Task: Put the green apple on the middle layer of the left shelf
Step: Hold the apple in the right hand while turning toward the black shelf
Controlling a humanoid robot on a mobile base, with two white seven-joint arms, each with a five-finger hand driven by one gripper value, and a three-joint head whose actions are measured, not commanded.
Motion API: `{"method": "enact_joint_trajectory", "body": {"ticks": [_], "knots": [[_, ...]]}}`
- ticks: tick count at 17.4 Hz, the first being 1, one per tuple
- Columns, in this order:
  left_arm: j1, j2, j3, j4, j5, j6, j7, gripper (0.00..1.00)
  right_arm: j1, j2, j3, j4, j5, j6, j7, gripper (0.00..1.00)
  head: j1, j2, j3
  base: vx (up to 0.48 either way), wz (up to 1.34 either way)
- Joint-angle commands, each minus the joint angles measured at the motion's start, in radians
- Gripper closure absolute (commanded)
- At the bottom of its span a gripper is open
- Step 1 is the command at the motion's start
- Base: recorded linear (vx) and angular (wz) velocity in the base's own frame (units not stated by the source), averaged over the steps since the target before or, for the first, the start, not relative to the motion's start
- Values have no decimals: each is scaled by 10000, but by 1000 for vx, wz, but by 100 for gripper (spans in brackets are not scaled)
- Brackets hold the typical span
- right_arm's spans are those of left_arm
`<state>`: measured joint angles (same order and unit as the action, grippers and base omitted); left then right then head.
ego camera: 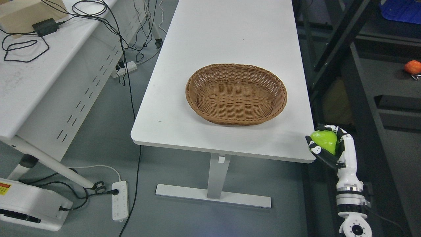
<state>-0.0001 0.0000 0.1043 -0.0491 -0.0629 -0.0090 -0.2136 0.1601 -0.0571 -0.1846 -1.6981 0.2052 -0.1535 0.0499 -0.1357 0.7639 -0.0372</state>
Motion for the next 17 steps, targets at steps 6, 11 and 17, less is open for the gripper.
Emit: {"method": "enact_joint_trajectory", "body": {"ticks": [6, 11, 17], "knots": [[93, 175, 0, 0, 0, -17, 3, 0, 469, 203, 955, -230, -12, -107, 23, 100, 0, 0, 0, -96, -250], [93, 175, 0, 0, 0, -2, -12, 0, 607, 203, 1538, -230, 4, 1, 38, 100, 0, 0, 0, -172, -73], [93, 175, 0, 0, 0, -2, -12, 0, 608, 233, 1539, -230, 4, 1, -23, 100, 0, 0, 0, -223, 83]]}}
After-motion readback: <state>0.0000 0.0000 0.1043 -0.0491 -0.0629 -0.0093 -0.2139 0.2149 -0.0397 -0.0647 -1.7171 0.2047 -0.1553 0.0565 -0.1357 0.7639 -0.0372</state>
